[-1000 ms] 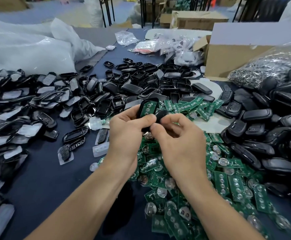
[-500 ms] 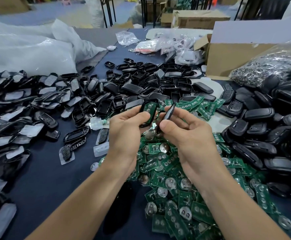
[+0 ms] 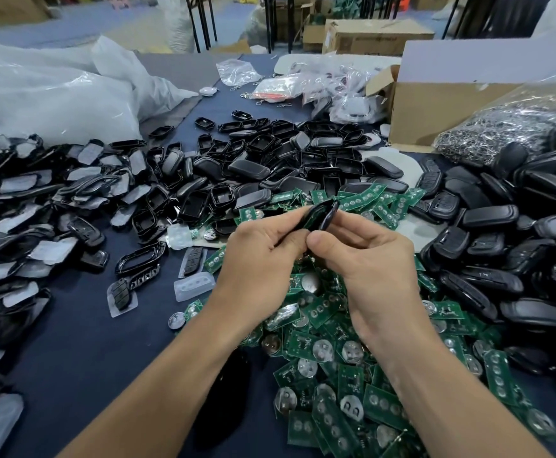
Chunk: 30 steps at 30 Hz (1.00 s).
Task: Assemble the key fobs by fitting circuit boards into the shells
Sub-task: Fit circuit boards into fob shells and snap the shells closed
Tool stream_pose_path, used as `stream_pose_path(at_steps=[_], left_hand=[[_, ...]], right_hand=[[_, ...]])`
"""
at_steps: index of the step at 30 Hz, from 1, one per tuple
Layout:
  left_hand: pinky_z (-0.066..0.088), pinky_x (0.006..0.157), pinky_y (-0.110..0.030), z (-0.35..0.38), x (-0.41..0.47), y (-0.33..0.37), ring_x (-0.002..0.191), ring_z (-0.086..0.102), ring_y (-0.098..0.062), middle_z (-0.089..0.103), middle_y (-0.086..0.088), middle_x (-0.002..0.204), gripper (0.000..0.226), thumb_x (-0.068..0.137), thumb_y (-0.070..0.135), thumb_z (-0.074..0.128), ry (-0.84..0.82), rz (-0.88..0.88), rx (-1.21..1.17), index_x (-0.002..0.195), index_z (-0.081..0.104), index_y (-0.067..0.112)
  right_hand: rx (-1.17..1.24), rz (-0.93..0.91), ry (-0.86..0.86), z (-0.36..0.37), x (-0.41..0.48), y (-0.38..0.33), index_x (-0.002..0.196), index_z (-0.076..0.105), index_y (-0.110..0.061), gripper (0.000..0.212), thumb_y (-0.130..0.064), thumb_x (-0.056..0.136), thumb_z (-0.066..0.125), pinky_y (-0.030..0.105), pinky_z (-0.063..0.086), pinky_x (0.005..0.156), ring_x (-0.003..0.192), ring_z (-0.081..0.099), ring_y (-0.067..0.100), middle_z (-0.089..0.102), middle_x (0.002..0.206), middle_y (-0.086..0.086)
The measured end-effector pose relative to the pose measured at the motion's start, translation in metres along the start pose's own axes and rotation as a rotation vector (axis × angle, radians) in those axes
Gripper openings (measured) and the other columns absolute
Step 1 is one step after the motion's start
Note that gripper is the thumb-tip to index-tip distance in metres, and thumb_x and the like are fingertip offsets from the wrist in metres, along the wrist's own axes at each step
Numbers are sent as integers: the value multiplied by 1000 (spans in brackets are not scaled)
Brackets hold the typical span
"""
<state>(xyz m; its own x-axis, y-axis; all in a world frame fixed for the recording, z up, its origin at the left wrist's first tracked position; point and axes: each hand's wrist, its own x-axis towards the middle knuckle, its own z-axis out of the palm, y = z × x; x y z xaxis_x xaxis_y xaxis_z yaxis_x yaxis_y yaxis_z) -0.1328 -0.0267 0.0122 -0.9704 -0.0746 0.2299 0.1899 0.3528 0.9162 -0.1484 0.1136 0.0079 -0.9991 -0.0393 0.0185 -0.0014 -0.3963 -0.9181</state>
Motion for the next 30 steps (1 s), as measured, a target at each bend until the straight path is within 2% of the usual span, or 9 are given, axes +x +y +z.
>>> stream_pose_path(at_steps=[5, 8, 10, 13, 16, 20, 22, 24, 30], left_hand=[[54, 106, -35, -6, -2, 5, 121, 64, 1, 73, 21, 125, 48, 107, 6, 54, -137, 29, 117, 138, 66, 40], [56, 103, -39, -6, -5, 9, 117, 68, -5, 73, 21, 124, 62, 101, 0, 53, -160, 15, 138, 141, 60, 47], [59, 99, -43, -5, -8, 12, 113, 71, -11, 74, 20, 123, 71, 91, 2, 54, -165, 6, 148, 142, 56, 51], [58, 98, -38, -5, -11, 17, 115, 69, -3, 72, 23, 124, 76, 80, 7, 55, -172, 43, 136, 144, 56, 48], [63, 83, -43, -7, -12, 17, 95, 75, -21, 78, 13, 110, 70, 82, 17, 53, -162, 88, 180, 140, 56, 56], [46, 43, -27, -12, -10, 13, 50, 57, -11, 65, 9, 63, 32, 91, 25, 50, 26, 203, 242, 101, 77, 39], [54, 48, -36, -10, -8, 13, 57, 66, -14, 71, 10, 68, 27, 96, 33, 53, 108, 163, 139, 95, 78, 41], [63, 62, -36, -8, -6, 13, 69, 74, -8, 77, 21, 79, 20, 96, 39, 62, 154, 102, 76, 100, 76, 52], [63, 66, -23, -7, 1, 7, 80, 79, -13, 81, 7, 86, 31, 92, 3, 75, 200, -89, -215, 89, 85, 32]], right_hand=[[-183, -95, 48, -3, 2, 1, 91, 85, -29, 35, 0, 71, 90, 25, 62, 79, 92, 78, 15, 81, 92, -1], [-331, -159, 95, -2, 1, 1, 90, 82, -33, 32, -8, 72, 91, 26, 62, 79, 89, 77, 8, 81, 88, -11], [-440, -215, 119, 1, -2, 1, 91, 79, -39, 32, -14, 74, 89, 16, 59, 75, 86, 75, -1, 78, 86, -21], [-573, -283, 148, 7, -7, 0, 101, 78, -38, 32, -17, 78, 84, 6, 53, 74, 87, 72, -9, 75, 89, -30], [-704, -341, 169, 10, -11, -2, 114, 76, -38, 38, -23, 79, 78, 8, 53, 84, 93, 69, -12, 72, 94, -35], [-898, -481, 62, 10, -14, -5, 127, 66, -35, 52, -17, 81, 80, 1, 45, 90, 96, 61, -21, 56, 94, -48], [-963, -545, 21, 7, -13, -3, 127, 67, -31, 53, -11, 80, 82, -4, 40, 87, 91, 57, -26, 57, 95, -43], [-1018, -625, -10, 6, -12, -2, 121, 72, -27, 50, -5, 76, 81, -2, 42, 88, 95, 63, -11, 70, 99, -26], [-1147, -686, -15, 5, -12, -5, 122, 76, -14, 57, 0, 68, 87, 35, 57, 98, 104, 73, 22, 78, 112, 3]])
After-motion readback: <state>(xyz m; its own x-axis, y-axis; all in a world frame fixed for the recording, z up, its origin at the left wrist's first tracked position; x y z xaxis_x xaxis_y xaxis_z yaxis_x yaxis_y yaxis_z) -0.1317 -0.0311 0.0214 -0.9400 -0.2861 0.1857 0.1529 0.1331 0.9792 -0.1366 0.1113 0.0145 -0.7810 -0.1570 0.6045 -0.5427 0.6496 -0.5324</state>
